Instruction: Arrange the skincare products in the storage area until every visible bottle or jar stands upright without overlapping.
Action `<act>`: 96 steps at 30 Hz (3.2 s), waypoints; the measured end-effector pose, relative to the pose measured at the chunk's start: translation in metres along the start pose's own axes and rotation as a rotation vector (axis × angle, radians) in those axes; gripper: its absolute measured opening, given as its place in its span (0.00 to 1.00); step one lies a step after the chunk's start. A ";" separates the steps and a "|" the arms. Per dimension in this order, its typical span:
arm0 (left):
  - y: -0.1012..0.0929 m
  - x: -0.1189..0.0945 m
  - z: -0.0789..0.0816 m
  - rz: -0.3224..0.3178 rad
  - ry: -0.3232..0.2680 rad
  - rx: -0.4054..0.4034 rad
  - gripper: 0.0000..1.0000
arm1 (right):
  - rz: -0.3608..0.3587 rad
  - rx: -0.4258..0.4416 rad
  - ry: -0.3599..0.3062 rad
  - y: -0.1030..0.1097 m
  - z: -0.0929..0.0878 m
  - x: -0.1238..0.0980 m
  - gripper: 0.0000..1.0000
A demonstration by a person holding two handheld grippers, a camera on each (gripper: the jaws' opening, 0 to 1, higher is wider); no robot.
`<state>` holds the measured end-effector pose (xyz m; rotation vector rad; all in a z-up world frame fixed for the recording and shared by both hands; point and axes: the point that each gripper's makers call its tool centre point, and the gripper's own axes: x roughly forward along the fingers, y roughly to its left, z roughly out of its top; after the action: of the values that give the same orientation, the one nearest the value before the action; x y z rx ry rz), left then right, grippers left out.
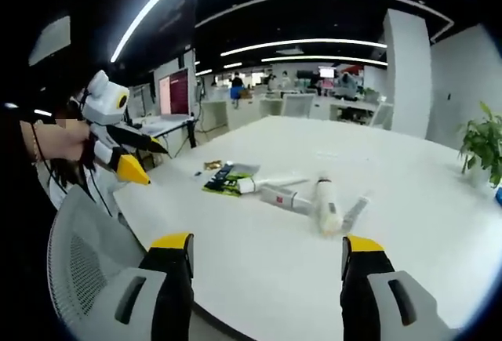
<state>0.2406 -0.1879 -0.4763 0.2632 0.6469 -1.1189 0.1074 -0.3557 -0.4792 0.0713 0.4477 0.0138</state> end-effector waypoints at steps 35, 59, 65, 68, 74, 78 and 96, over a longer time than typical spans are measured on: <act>0.019 0.030 0.018 -0.041 0.038 0.063 0.93 | -0.059 -0.002 0.031 -0.013 -0.008 -0.003 0.71; 0.021 0.051 0.018 -0.053 0.102 0.092 0.94 | -0.053 0.034 0.038 -0.013 -0.009 -0.001 0.69; 0.023 0.054 0.020 -0.054 0.101 0.086 0.94 | -0.050 0.032 0.042 -0.012 -0.010 0.000 0.69; 0.023 0.057 0.020 -0.054 0.106 0.087 0.94 | -0.049 0.029 0.044 -0.012 -0.010 0.000 0.69; 0.023 0.063 0.023 -0.062 0.113 0.090 0.94 | -0.047 0.032 0.047 -0.012 -0.011 0.001 0.71; 0.024 0.068 0.023 -0.067 0.119 0.098 0.94 | -0.052 0.036 0.049 -0.013 -0.011 0.001 0.74; 0.027 0.081 0.027 -0.082 0.155 0.122 0.96 | -0.049 0.049 0.061 -0.014 -0.013 0.003 0.80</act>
<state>0.2965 -0.2507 -0.5071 0.4342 0.7327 -1.2264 0.1040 -0.3686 -0.4932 0.1086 0.5111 -0.0435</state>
